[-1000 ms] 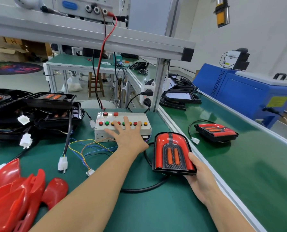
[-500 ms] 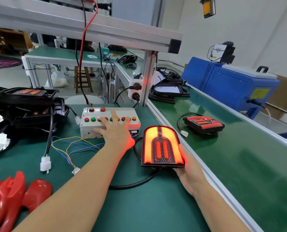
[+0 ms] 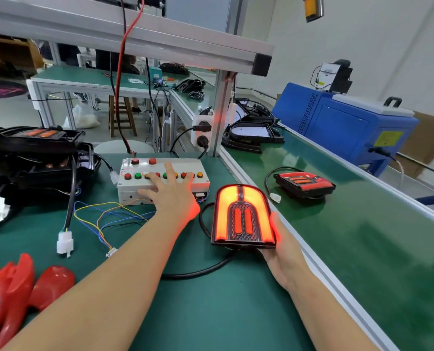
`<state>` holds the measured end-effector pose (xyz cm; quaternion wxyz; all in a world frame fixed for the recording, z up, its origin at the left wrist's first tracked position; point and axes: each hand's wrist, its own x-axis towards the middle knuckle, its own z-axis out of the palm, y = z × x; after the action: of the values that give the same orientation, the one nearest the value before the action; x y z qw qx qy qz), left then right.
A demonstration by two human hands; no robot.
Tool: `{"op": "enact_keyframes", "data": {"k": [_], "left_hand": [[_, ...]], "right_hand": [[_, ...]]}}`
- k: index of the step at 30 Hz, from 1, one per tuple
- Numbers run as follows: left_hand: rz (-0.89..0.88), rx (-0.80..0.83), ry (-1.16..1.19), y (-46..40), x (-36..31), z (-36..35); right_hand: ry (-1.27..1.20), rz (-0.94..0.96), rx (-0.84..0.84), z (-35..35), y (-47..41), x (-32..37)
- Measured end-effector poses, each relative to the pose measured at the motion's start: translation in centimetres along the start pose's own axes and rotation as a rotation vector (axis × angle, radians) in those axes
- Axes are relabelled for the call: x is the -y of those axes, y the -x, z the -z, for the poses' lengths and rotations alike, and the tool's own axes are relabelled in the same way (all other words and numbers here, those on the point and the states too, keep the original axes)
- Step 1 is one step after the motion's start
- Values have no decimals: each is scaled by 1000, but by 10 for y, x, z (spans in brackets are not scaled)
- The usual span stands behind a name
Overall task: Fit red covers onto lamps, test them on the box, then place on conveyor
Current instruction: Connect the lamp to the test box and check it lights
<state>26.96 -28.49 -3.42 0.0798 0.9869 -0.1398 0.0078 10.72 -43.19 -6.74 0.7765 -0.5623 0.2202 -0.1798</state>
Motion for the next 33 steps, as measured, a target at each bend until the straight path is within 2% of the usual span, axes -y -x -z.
{"op": "enact_keyframes", "data": {"k": [4, 10, 22, 33], "left_hand": [[10, -9, 10, -2, -1, 1], [-58, -155, -68, 0, 4, -9], [-129, -92, -103, -9, 5, -1], [-145, -106, -96, -10, 6, -1]], "right_hand": [[7, 0, 6, 1, 0, 0], [45, -4, 42, 1, 0, -1], [-35, -6, 14, 1, -4, -1], [-39, -21, -19, 0, -2, 0]]}}
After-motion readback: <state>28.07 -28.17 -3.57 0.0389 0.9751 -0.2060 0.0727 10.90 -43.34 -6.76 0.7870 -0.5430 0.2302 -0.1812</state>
